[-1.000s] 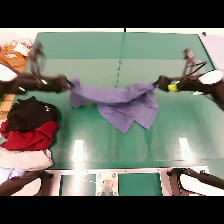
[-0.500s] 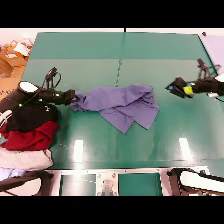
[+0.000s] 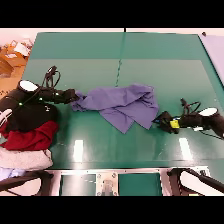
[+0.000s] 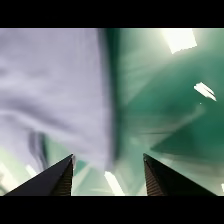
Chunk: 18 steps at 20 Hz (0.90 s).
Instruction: Fold the shirts.
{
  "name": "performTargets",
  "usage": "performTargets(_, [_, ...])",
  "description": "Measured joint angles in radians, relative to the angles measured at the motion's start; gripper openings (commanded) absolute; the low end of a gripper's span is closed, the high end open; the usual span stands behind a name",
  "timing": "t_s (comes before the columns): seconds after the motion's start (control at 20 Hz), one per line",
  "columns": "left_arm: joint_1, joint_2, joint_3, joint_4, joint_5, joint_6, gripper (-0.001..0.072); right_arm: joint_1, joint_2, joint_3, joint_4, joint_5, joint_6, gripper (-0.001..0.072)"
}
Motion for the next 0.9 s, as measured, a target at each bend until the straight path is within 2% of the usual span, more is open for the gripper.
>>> performTargets(0.1, [0.000, 0.000, 0.000, 0.001, 0.000, 0.001, 0.0029, 0.072, -0.010, -0.035, 0.049, -0.069, -0.003, 0.0486])
performTargets(0.15, [0.000, 0.000, 0.000, 0.001, 0.000, 0.002, 0.0030, 0.104, -0.023, -0.041, 0.084, -0.105, -0.006, 0.0378])
performTargets(0.2, [0.000, 0.000, 0.000, 0.003, 0.000, 0.002, 0.0029, 0.129, -0.035, -0.042, 0.101, -0.138, -0.014, 0.0138])
performTargets(0.25, [0.000, 0.000, 0.000, 0.003, 0.000, 0.002, 0.0029, 0.150, -0.051, -0.038, 0.113, -0.170, -0.026, 0.0015])
performTargets(0.45, [-0.001, 0.001, 0.038, 0.068, -0.019, -0.006, 0.0028, 0.176, -0.072, 0.038, 0.137, -0.181, -0.096, 0.0015])
performTargets(0.55, [-0.001, 0.002, 0.128, 0.177, -0.087, -0.067, 0.0028, 0.142, -0.042, 0.138, 0.149, -0.106, -0.113, 0.0015])
performTargets(0.75, [-0.001, 0.017, 0.454, 0.415, -0.301, -0.208, 0.0028, 0.014, 0.101, 0.461, 0.130, 0.064, -0.083, 0.0016])
performTargets(0.9, [-0.001, 0.058, 0.772, 0.535, -0.417, -0.294, 0.0029, -0.094, 0.225, 0.741, 0.114, 0.115, -0.024, 0.0016])
